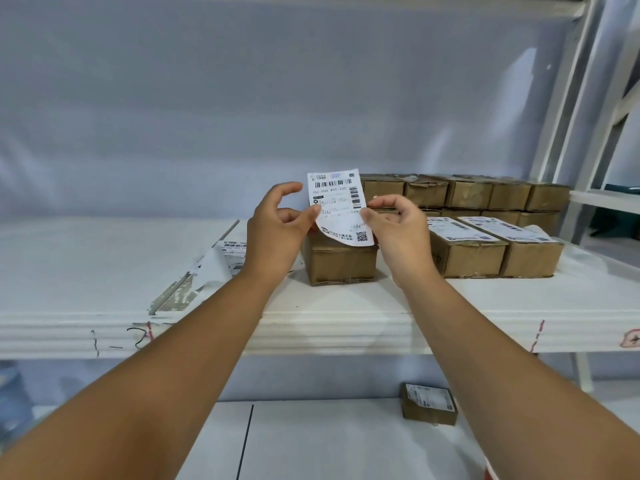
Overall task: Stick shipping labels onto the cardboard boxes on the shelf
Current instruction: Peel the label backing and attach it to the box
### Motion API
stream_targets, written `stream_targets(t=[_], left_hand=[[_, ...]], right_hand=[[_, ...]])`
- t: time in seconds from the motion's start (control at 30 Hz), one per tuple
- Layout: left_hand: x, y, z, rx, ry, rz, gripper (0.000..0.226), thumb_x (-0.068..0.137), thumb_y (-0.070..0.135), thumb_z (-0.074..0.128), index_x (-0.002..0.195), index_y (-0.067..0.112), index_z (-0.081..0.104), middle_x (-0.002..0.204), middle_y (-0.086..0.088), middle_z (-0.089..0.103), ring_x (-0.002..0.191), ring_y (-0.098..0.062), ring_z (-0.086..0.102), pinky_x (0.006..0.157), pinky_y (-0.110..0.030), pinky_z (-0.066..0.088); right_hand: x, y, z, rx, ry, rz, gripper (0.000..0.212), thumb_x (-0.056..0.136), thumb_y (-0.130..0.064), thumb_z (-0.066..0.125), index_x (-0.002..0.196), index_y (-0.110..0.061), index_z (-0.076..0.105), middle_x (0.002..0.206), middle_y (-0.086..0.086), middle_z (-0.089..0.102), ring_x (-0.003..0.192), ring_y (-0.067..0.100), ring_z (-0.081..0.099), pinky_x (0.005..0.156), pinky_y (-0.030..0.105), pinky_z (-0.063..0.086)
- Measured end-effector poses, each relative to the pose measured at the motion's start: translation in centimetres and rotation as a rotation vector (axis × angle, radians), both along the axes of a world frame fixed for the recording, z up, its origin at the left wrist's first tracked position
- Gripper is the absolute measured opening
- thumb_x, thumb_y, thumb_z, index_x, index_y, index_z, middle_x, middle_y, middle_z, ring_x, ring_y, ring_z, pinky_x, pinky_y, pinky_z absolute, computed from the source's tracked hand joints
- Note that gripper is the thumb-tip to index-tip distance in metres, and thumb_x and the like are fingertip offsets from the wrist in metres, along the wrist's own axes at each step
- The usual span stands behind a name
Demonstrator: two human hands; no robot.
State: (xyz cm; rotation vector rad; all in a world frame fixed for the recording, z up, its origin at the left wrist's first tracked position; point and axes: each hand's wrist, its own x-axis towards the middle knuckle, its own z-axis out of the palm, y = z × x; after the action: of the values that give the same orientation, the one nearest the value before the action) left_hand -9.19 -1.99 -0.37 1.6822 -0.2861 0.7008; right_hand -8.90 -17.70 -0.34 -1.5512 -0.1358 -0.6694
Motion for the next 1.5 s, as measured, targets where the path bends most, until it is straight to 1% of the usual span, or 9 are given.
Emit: stream_targets(t=[0.17, 0.3, 0.4, 0.53, 0.8, 0.97, 1.1, 1.3, 1.5], left_hand=[[-0.52, -0.09, -0.04, 0.045, 0.019, -0.056, 0.032, 0.086, 0.020, 0.067, 0.110, 0.029, 0.047, 0.074, 0.002, 0.071, 0.079, -0.008, 0.068, 0.070, -0.022, 0.050], [-0.38, -0.12, -0.14, 0.100, 0.022, -0.025, 0.027, 0.087, 0.020, 0.065, 0.108, 0.027, 0.049, 0.080, 0.001, 0.071, 0.082, -0.013, 0.068, 0.073, -0.028, 0.053], [-0.13, -0.18, -0.17, 0.143, 0.022, -0.002, 0.021, 0.088, 0.021, 0.065, 0.103, 0.025, 0.051, 0.082, 0.001, 0.071, 0.082, -0.014, 0.067, 0.071, -0.030, 0.052], [0.00, -0.09, -0.14, 0.142, 0.003, -0.017, 0.013, 0.088, 0.017, 0.064, 0.096, 0.021, 0.056, 0.076, 0.003, 0.069, 0.078, -0.010, 0.067, 0.062, -0.021, 0.048], [-0.15, -0.12, -0.29, 0.171, -0.031, -0.025, 0.012, 0.087, 0.014, 0.065, 0.092, 0.021, 0.057, 0.070, 0.007, 0.065, 0.066, -0.003, 0.062, 0.061, -0.017, 0.049], [-0.28, -0.43, -0.50, 0.232, -0.053, -0.007, 0.015, 0.082, 0.023, 0.071, 0.093, 0.020, 0.060, 0.072, 0.004, 0.062, 0.062, -0.004, 0.056, 0.063, -0.016, 0.046], [-0.16, -0.30, -0.52, 0.263, -0.060, 0.013, 0.008, 0.084, 0.017, 0.068, 0.089, 0.020, 0.062, 0.070, 0.009, 0.058, 0.061, -0.002, 0.053, 0.064, -0.015, 0.046], [0.02, -0.25, -0.42, 0.293, -0.050, 0.045, 0.009, 0.083, 0.017, 0.067, 0.077, 0.024, 0.066, 0.075, 0.011, 0.064, 0.068, -0.005, 0.058, 0.070, -0.025, 0.049], [0.08, -0.28, -0.43, 0.289, -0.056, 0.038, 0.012, 0.082, 0.013, 0.067, 0.074, 0.022, 0.064, 0.068, 0.013, 0.060, 0.056, 0.005, 0.051, 0.059, -0.008, 0.042]], right_hand=[[0.01, 0.02, -0.13, -0.041, -0.014, -0.024, 0.019, 0.085, -0.012, 0.068, 0.078, -0.027, 0.059, 0.075, -0.002, 0.071, 0.078, 0.018, 0.071, 0.077, 0.045, 0.058], [0.22, -0.08, -0.28, -0.094, -0.027, -0.054, 0.020, 0.087, -0.013, 0.064, 0.076, -0.029, 0.060, 0.077, -0.006, 0.071, 0.078, 0.016, 0.068, 0.073, 0.038, 0.054], [0.33, -0.08, -0.36, -0.121, -0.032, -0.038, 0.023, 0.087, -0.010, 0.062, 0.075, -0.030, 0.065, 0.079, -0.013, 0.069, 0.085, 0.014, 0.066, 0.083, 0.039, 0.053], [0.42, -0.16, -0.41, -0.130, -0.007, -0.014, 0.023, 0.088, -0.010, 0.062, 0.076, -0.028, 0.070, 0.084, -0.009, 0.070, 0.086, 0.011, 0.065, 0.086, 0.038, 0.055], [0.49, -0.15, -0.59, -0.195, -0.005, -0.028, 0.024, 0.086, -0.010, 0.064, 0.073, -0.030, 0.067, 0.078, -0.008, 0.068, 0.079, 0.008, 0.064, 0.073, 0.028, 0.054], [0.72, -0.18, -0.70, -0.250, -0.003, -0.059, 0.019, 0.088, -0.013, 0.064, 0.078, -0.028, 0.068, 0.068, -0.014, 0.062, 0.066, 0.002, 0.056, 0.062, 0.020, 0.043], [0.93, -0.16, -0.81, -0.240, 0.002, -0.065, 0.018, 0.089, -0.015, 0.063, 0.078, -0.029, 0.068, 0.077, -0.008, 0.068, 0.076, 0.007, 0.062, 0.071, 0.025, 0.049], [0.79, -0.21, -0.72, -0.247, 0.015, -0.078, 0.014, 0.091, -0.017, 0.061, 0.084, -0.026, 0.069, 0.089, -0.004, 0.070, 0.089, 0.012, 0.064, 0.083, 0.033, 0.054], [0.95, -0.14, -0.75, -0.240, 0.025, -0.074, 0.017, 0.089, -0.018, 0.064, 0.078, -0.030, 0.069, 0.086, -0.006, 0.071, 0.088, 0.011, 0.065, 0.084, 0.033, 0.054]])
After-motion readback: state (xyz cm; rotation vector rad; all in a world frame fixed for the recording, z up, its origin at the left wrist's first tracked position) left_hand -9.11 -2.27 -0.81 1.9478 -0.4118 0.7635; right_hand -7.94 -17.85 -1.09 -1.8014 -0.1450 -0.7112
